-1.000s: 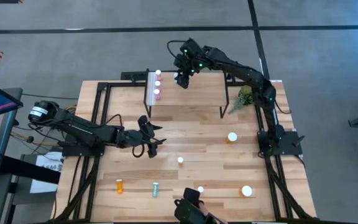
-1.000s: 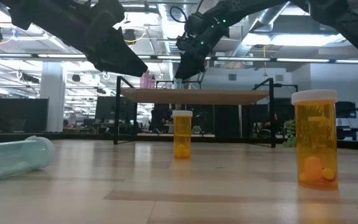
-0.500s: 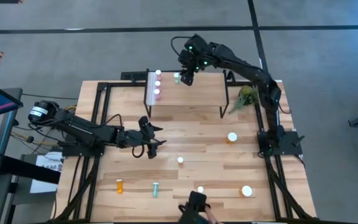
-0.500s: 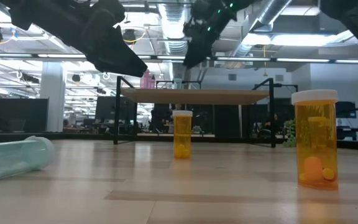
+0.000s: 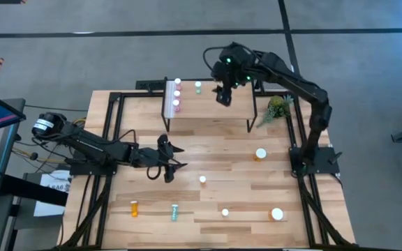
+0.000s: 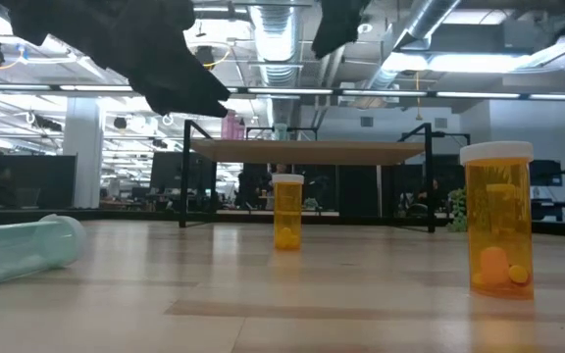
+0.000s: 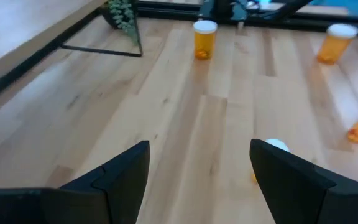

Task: Pick and place medicine bottles onto shelf by color
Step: Put the green pill bottle on the shelf aligned with the other green pill bottle

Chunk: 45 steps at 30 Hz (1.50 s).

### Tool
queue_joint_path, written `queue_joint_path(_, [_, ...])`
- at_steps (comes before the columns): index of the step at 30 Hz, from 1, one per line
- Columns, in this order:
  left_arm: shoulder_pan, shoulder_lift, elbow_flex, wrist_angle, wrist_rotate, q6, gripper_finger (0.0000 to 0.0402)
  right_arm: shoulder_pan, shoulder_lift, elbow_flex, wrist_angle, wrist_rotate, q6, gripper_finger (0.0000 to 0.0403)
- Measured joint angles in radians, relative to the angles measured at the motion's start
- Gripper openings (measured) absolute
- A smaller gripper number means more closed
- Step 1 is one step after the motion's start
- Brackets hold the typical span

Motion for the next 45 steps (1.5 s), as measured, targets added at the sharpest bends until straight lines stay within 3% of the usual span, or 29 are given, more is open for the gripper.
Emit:
queue_joint_path(9, [-0.063,-0.005,0.001,0.137,0.138,0.058,0.0264,0.095,-0.058,0.0,-0.124,0.021,0.042,0.0227])
queue_joint_path(19, [-0.16,-0.11,0.001,0.112,0.001,0.108,0.0264,0.175,-0.195,-0.041,-0.151,0.016,0.098,0.0227])
queue_joint_path(28, [-0.203,-0.124,0.005,0.077,0.01,0.097,0.0265,0.274,-0.417,-0.42,0.065,0.014,0.12,0.0227])
queue_joint_path(36, [-0.219,-0.135,0.106,-0.184,0.032,-0.03,0.0265,0.288,-0.672,-0.805,0.364,0.013,0.211,0.0227])
queue_joint_path(41, [-0.229,-0.136,0.12,-0.267,-0.004,-0.178,0.0259,0.319,-0.762,-0.993,0.468,0.011,0.276,0.0227])
queue_joint_path(45, [-0.238,-0.136,0.12,-0.335,0.066,-0.33,0.0245,0.344,-0.785,-1.071,0.501,0.013,0.319,0.0227])
